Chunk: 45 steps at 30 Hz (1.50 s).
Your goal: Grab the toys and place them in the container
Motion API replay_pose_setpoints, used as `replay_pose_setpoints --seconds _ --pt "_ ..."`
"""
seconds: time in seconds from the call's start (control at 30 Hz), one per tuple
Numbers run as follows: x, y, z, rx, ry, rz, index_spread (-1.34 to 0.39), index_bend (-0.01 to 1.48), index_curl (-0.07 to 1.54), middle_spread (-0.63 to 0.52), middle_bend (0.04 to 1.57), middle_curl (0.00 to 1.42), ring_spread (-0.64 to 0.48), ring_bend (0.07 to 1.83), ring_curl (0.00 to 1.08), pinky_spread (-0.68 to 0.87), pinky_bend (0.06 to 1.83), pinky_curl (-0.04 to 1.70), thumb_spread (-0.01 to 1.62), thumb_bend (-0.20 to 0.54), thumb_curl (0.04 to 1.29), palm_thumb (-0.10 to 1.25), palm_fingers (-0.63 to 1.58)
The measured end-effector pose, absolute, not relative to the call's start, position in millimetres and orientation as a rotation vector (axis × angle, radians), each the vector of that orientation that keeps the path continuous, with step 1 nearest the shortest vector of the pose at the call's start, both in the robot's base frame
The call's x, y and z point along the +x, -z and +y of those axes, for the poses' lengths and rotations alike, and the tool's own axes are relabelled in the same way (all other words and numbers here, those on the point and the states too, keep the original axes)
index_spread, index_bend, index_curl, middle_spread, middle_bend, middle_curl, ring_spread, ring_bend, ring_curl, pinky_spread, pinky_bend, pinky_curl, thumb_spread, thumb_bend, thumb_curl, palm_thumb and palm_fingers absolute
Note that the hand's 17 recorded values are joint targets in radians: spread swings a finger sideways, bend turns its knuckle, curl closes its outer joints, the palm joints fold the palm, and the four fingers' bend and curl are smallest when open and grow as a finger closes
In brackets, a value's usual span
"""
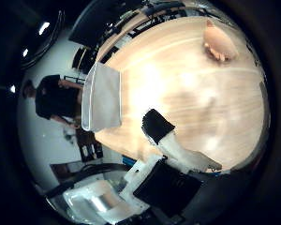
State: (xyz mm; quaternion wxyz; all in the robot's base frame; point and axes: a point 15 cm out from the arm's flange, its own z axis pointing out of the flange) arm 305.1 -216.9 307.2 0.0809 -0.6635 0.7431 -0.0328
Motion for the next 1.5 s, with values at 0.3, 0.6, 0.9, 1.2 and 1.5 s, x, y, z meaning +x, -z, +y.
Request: replay_pose_setpoints --seconds 0.3,0.6,0.9,1.2,1.5 --pt "372.2 -311.2 -257.8 -1.971 0.089 2.231 -0.46 0.17 0.31 -0.12 0.25 0.36 -0.04 0.66 0.16 0.44 0.76 0.06 1.06 -0.024 0.28 0.33 0.39" --pt "421.1 -286.6 -297.3 -1.965 0.031 2.246 -0.45 0.17 0.31 -0.11 0.23 0.36 -0.03 0.63 0.16 0.43 0.80 0.06 1.07 -0.023 0.28 0.34 0.35" --pt "443.8 -254.9 -316.6 -1.963 -0.029 2.257 -0.45 0.18 0.32 -0.09 0.22 0.36 -0.01 0.57 0.15 0.42 0.79 0.06 1.06 -0.024 0.29 0.34 0.30" --pt "469.8 -231.6 -335.7 -1.965 -0.078 2.259 -0.44 0.17 0.32 -0.09 0.20 0.36 0.00 0.55 0.16 0.42 0.79 0.07 1.05 -0.025 0.28 0.35 0.29" --pt "474.9 -197.1 -338.3 -1.984 -0.169 2.264 -0.43 0.17 0.31 -0.08 0.19 0.36 0.00 0.55 0.17 0.41 0.82 0.07 1.04 -0.024 0.29 0.37 0.28"
